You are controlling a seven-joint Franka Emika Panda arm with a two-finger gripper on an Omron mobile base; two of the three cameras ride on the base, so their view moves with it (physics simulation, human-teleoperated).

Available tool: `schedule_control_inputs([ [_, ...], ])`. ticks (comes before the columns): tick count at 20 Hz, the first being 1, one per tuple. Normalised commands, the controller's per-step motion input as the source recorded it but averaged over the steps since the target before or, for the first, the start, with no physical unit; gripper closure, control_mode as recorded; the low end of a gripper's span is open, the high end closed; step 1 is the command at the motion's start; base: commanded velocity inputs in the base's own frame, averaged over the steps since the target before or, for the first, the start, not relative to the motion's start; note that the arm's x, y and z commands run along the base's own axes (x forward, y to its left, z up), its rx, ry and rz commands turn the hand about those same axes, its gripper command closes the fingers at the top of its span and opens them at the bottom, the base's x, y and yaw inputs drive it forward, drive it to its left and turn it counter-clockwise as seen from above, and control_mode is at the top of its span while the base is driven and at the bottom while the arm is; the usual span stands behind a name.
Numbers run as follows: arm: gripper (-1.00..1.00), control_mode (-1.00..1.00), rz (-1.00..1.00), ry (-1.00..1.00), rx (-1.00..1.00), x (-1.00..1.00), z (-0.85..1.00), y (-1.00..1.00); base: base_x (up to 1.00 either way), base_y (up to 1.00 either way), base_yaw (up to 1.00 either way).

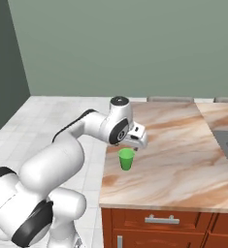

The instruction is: Pick the jug and cup and place them in the sink. Then turn on the water.

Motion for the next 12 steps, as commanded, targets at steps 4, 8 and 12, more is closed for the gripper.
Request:
schedule_control_inputs([
  [4, -1.00, -1.00, -0.16, 0.00, 0.03, 0.22, -0.06, -0.18, 0.00, 0.00, 0.00],
  [8, -1.00, -1.00, -0.17, 0.01, 0.06, 0.13, 0.00, -0.10, 0.00, 0.00, 0.00],
  [12, -1.00, -1.00, -0.06, 0.00, 0.12, 0.01, -0.15, 0.00, 0.00, 0.00, 0.00],
])
